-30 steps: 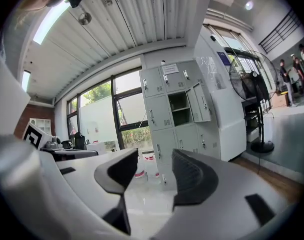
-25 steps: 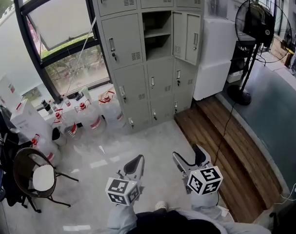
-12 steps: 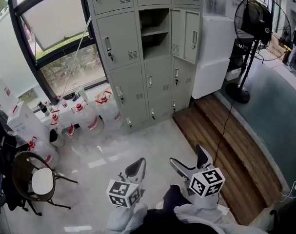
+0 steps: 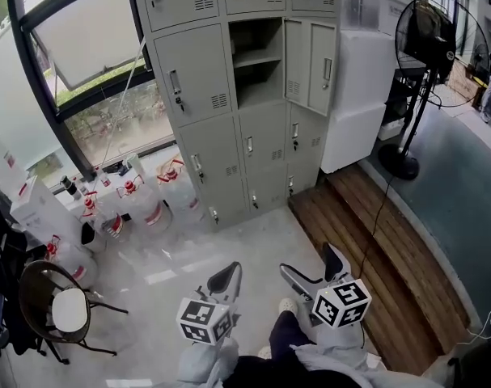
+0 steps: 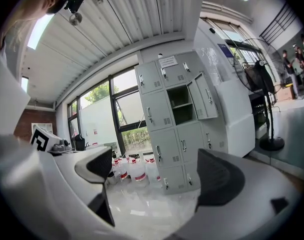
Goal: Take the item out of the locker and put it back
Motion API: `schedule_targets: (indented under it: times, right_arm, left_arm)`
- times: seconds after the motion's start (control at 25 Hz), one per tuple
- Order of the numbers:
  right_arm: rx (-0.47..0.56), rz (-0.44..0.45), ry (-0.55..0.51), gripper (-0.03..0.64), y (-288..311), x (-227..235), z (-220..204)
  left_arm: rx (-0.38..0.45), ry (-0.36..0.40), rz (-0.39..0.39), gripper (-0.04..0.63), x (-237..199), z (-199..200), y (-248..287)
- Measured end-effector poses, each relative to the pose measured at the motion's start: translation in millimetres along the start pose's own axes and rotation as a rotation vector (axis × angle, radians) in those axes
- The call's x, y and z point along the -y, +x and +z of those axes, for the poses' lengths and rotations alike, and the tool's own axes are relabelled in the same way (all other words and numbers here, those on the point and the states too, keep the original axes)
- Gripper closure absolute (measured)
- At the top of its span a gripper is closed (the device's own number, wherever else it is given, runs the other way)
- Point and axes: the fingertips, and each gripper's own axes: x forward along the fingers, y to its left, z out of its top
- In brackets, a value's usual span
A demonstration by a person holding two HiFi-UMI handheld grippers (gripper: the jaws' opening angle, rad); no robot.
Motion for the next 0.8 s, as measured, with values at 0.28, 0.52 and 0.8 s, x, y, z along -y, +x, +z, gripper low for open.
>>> schedule_targets:
  times: [0.28, 0.52, 0.8]
  right_arm:
    - [-0.015, -0.008, -0.027, 0.123, 57.2, 43.1, 27.6]
    - [-0.03, 0.01, -0.054, 0.123, 104.2, 77.3, 45.7]
    - [-0.026, 0.049, -0.052, 0.123, 142.5, 112.3, 64.3]
  left_arm:
    - [0.013, 0.004, 0.01, 0.586, -26.8, 27.5, 61.7]
    - [0.03, -0.003, 0.035, 0.586, -51.0, 45.4, 113.2]
    - [0.038, -0.007, 0.052, 0.586, -65.2, 60.0, 163.8]
